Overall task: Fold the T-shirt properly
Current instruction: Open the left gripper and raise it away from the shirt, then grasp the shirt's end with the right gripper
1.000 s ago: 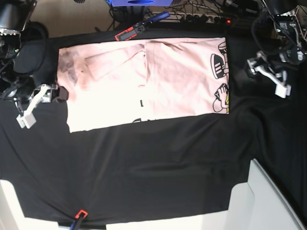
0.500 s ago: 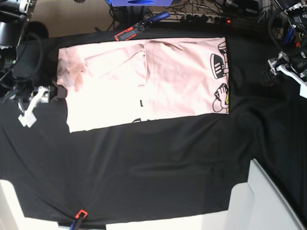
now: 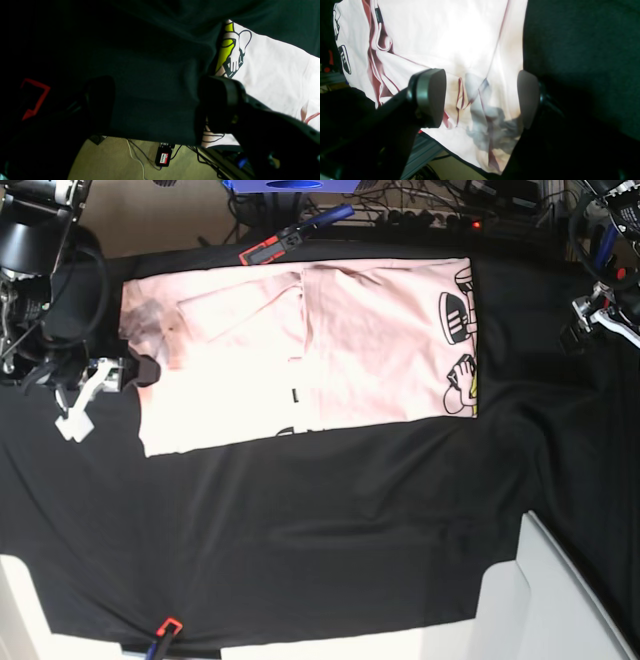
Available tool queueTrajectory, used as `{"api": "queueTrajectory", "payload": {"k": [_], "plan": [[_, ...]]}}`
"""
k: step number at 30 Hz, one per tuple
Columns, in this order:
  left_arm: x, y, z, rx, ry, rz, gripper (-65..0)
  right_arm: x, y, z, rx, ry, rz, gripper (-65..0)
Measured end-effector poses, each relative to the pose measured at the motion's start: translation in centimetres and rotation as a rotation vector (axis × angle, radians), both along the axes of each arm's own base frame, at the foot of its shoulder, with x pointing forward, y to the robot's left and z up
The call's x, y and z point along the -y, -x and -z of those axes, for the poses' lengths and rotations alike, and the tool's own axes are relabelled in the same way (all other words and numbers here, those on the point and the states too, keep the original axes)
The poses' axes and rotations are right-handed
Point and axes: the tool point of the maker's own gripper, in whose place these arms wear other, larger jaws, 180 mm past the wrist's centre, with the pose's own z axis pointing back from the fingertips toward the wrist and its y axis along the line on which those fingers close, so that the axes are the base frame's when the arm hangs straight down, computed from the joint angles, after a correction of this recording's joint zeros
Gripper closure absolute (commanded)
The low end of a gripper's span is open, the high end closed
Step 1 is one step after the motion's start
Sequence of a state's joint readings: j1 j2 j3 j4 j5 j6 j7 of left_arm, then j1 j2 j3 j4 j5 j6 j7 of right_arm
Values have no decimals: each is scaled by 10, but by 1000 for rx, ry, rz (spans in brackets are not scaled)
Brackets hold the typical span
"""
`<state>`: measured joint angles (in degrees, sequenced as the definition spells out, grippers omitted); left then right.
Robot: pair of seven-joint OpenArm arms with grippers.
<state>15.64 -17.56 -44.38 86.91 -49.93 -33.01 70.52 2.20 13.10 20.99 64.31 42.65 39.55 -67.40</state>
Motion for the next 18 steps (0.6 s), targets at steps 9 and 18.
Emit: {"api": "queueTrajectory", "payload": {"k": [9,18], "plan": [[-9,1,-5,0,-21,-5,-551,25,7,10,-28,27,37,-422],[-22,10,-10,0,-40,-40,-551,36,11,19,-65,-15,90,-425]]}}
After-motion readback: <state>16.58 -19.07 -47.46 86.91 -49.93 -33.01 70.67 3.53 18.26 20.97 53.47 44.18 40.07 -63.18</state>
